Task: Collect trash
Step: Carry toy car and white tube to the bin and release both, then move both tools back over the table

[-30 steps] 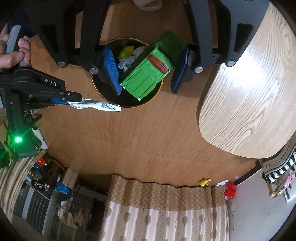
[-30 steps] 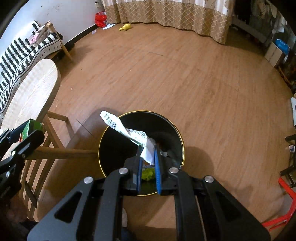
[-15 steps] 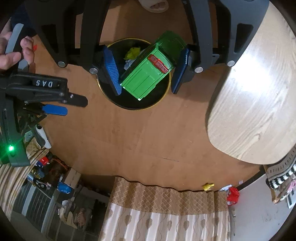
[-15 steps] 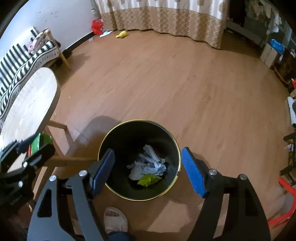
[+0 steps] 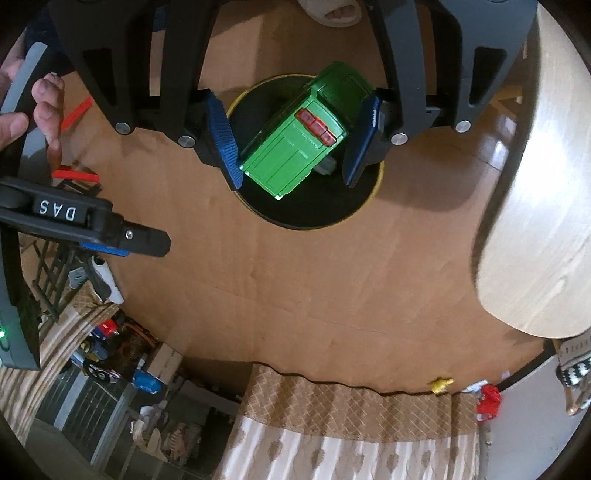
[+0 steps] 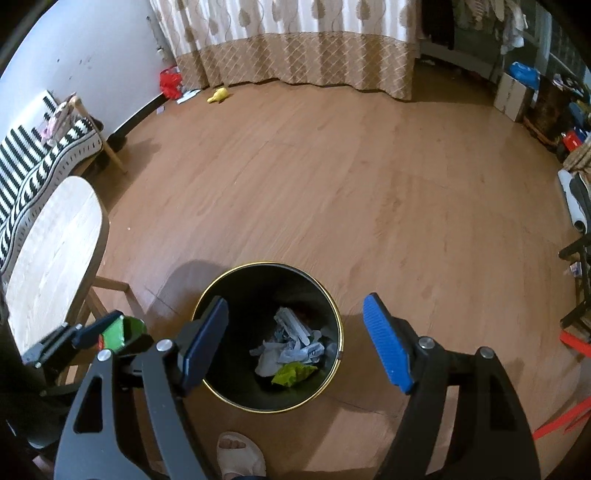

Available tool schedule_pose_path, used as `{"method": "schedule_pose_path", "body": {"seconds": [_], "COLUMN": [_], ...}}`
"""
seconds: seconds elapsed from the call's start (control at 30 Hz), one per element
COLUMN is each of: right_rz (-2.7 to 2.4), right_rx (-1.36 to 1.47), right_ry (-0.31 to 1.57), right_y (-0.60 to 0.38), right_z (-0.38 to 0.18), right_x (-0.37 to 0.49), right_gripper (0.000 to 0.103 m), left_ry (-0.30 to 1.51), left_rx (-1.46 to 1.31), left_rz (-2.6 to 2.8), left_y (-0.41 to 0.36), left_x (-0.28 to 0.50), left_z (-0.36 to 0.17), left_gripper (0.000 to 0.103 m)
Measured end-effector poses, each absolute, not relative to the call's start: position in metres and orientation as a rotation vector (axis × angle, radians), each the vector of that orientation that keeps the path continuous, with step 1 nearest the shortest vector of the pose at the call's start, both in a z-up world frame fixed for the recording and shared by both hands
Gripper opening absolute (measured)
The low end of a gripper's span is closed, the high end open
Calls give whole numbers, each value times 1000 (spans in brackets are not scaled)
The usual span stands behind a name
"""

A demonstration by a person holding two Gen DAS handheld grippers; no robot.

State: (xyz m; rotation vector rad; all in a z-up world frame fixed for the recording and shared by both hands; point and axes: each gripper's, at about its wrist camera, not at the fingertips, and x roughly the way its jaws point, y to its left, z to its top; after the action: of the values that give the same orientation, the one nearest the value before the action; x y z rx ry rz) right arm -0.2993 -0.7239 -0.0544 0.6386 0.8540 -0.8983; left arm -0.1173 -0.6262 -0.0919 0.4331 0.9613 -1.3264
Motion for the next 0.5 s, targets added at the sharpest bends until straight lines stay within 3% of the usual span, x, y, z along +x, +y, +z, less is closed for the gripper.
{"method": "schedule_pose_path", "body": {"seconds": [0.07,0.1,0.5], "right_rz": [-903,-906,-883], "right_rx": [634,635,600], "right_ry": [857,857,826], "right_y": [-724,-726,-717], "right_z": [-55,-54,-46], "right_x": [-300,-300,-287], "right_gripper": [77,77,77], "left_ry": [959,947,896], "left_rx": [440,439,348], "left_rz": [-1330,-1330,-1248], "left_y": [-628,-628,-583], "left_x": [-121,-123,-96], "left_z": [-94,-94,-61], "left_gripper": [85,88,93]}}
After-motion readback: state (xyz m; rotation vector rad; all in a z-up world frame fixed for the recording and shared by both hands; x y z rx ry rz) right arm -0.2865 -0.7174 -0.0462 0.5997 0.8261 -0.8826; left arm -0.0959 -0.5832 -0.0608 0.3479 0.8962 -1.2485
